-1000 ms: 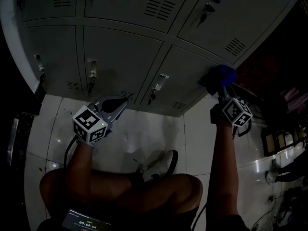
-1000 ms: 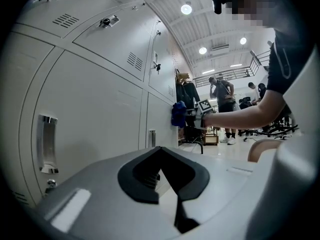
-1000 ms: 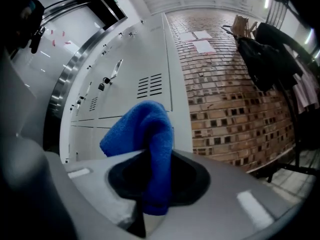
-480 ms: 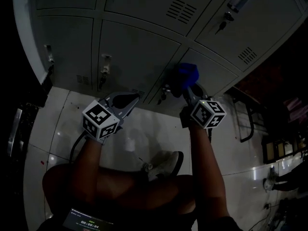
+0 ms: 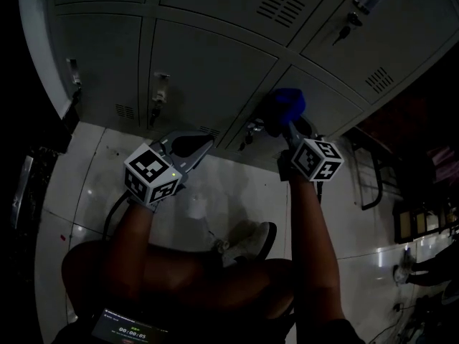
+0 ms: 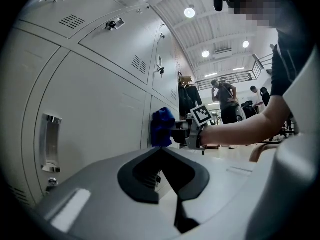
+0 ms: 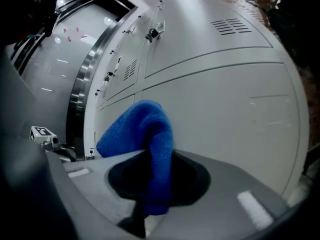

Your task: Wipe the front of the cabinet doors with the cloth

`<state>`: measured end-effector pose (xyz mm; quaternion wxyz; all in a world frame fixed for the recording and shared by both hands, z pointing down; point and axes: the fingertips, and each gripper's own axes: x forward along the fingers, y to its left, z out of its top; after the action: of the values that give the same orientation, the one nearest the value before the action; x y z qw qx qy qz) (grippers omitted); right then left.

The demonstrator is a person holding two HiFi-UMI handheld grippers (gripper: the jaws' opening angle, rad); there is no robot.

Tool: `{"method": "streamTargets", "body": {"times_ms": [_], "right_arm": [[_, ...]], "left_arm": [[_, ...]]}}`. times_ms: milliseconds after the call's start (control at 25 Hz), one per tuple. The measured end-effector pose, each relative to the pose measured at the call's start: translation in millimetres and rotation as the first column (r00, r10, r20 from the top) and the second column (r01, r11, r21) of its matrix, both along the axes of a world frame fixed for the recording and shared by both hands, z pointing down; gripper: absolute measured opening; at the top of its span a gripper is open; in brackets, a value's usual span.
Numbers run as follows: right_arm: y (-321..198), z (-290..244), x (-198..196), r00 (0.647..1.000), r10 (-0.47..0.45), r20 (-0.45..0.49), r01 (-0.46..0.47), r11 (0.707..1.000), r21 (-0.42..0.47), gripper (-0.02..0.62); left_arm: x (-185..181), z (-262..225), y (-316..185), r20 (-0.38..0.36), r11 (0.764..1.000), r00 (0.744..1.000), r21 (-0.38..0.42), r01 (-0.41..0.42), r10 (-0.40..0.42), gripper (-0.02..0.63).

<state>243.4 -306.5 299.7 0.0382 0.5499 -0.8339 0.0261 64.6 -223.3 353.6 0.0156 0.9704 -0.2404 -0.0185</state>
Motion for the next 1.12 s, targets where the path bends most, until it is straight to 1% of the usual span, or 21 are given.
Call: {"method": "streamTargets", "body": {"times_ms": [160,280,480,560,680,760,880,1000,1120], "right_arm": [[10,0,50,0.997,0.083,0.002,-0.083,0.997,-0.002,0.071],[19,-1,95,0.987,0.157,0.019,-0.156,0.988,-0.004,0.071],[34,-6,166,0.954,0.279,0.106,-0.280,0.960,-0.008,0.071],[38,-5,186,0.944,0.309,0.112,-0.310,0.951,-0.011,0.071],[42,-3,203,0.939,0.334,0.084,-0.334,0.942,-0.008,0.071],[45,-3,204,0.940,0.334,0.067,-0.335,0.942,-0.003,0.071],[51,-7,187,0.951,0.299,0.072,-0.301,0.954,0.013,0.071],[56,-17,150,0.966,0.226,0.124,-0.231,0.972,0.033,0.071],[54,-20,105,0.983,0.146,0.111,-0.152,0.987,0.045,0.071]], "left_arm": [[2,5,1,0.017,1.000,1.000,-0.003,-0.002,0.002,0.005],[4,8,2,0.026,1.000,1.000,-0.006,-0.005,0.006,0.005],[8,12,1,0.039,1.000,0.999,-0.010,-0.010,0.011,0.005],[8,14,1,0.044,1.000,0.999,-0.012,-0.011,0.012,0.005],[9,15,0,0.050,1.000,0.999,-0.011,-0.011,0.011,0.005],[9,16,0,0.052,1.000,0.999,-0.012,-0.009,0.009,0.005],[8,17,0,0.052,1.000,0.999,-0.016,-0.007,0.008,0.005],[8,16,0,0.050,1.000,0.999,-0.017,-0.006,0.007,0.005],[6,12,1,0.042,1.000,0.999,-0.012,-0.003,0.003,0.005]]}}
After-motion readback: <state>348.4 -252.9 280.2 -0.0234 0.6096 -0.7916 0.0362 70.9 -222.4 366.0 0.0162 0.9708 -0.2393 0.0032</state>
